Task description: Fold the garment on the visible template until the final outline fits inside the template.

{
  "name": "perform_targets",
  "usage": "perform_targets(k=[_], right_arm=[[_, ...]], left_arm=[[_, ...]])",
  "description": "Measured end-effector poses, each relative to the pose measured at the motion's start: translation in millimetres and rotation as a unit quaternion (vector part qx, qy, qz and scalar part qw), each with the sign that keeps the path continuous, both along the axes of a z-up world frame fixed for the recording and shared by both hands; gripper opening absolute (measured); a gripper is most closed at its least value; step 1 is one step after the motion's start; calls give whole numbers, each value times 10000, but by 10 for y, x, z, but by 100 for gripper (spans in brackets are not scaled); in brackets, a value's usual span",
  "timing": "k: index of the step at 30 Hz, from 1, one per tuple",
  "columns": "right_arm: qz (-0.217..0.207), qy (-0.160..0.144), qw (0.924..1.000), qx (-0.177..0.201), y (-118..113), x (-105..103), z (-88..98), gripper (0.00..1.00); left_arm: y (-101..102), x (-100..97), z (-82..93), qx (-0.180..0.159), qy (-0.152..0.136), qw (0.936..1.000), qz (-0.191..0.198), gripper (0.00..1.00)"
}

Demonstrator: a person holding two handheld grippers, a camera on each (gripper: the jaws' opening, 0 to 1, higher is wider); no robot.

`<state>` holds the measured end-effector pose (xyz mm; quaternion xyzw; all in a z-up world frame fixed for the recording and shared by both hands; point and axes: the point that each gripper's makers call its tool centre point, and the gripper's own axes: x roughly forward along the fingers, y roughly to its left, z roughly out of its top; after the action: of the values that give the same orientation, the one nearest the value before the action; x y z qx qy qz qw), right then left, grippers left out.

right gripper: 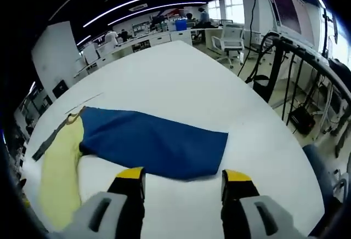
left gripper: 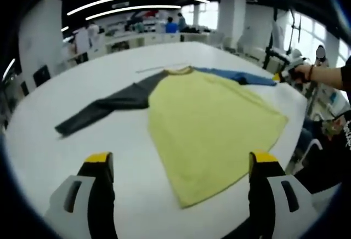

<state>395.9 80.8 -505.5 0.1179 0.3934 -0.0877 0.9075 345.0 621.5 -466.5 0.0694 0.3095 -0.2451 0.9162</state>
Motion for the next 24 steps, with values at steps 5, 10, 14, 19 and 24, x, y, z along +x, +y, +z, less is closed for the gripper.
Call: perform_targets(k=[5,10,14,19,24], right_arm=[[-109,154,9997,-126,-79,35,-70,46],[-248,532,9979,-272,-168,-29,-175,31],[-302,529,9969,-501,-291,4,-230,23],[-330,523,9966,-537,-376,57,-255,7],[-279,539,9966,-554,-425,122,-269,0]], left_arm=[[-25,14,36,7,-48,10000,-62,99],[-10,38,69,-10,-111,9999,-12,99],[-1,39,51,29,-75,10000,12,98],[-32,26,52,79,-65,9999,-18,98],[-45,20,58,90,-66,9999,-52,98]])
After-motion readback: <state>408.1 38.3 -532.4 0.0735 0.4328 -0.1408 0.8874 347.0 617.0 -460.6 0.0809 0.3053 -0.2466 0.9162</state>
